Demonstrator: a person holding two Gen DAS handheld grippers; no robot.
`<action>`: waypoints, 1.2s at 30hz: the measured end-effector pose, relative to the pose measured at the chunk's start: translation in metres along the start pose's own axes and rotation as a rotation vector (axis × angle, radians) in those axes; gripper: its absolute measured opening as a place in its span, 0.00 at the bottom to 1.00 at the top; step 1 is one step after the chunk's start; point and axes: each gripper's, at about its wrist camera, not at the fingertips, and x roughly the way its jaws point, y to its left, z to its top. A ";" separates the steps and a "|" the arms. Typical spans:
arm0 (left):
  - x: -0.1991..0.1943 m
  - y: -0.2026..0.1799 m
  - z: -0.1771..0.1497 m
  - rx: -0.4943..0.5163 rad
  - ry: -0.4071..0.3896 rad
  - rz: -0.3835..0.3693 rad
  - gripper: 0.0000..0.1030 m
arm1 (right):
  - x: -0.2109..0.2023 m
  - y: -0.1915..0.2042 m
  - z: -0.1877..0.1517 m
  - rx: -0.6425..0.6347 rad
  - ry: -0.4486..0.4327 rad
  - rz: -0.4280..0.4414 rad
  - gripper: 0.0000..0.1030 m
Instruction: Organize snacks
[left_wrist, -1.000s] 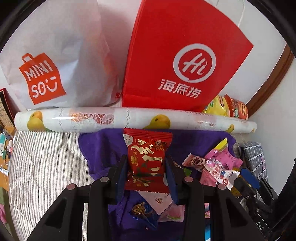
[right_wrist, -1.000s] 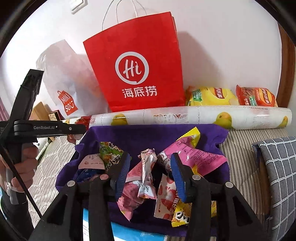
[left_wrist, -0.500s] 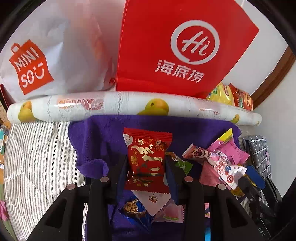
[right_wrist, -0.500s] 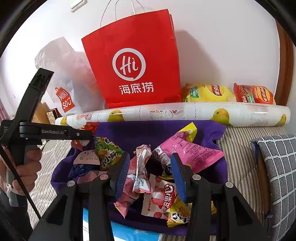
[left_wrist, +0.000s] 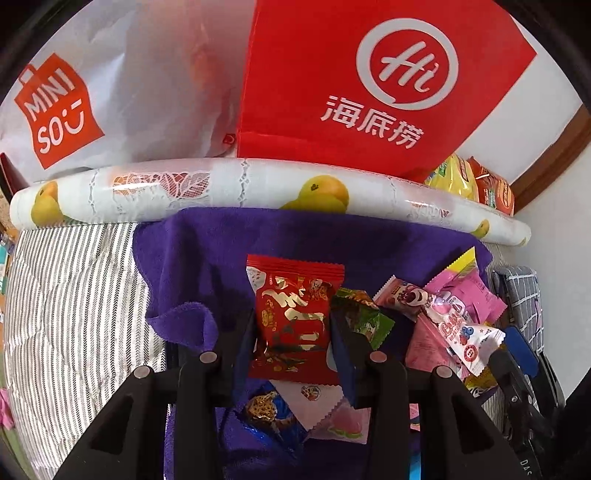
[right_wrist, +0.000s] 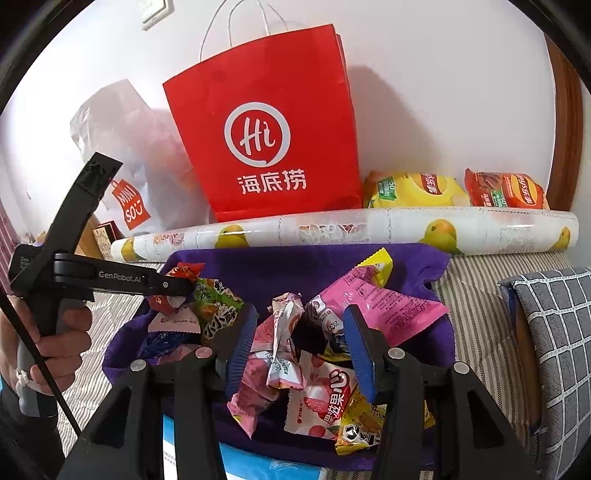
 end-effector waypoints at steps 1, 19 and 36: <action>0.002 -0.003 0.001 0.004 0.002 0.003 0.37 | 0.000 0.000 0.000 0.000 0.001 0.000 0.48; -0.001 -0.022 0.003 0.062 0.002 -0.017 0.61 | 0.004 0.001 0.000 -0.002 0.017 -0.046 0.55; -0.022 -0.041 -0.001 0.140 -0.038 -0.031 0.67 | 0.002 0.000 -0.001 0.006 0.013 -0.076 0.63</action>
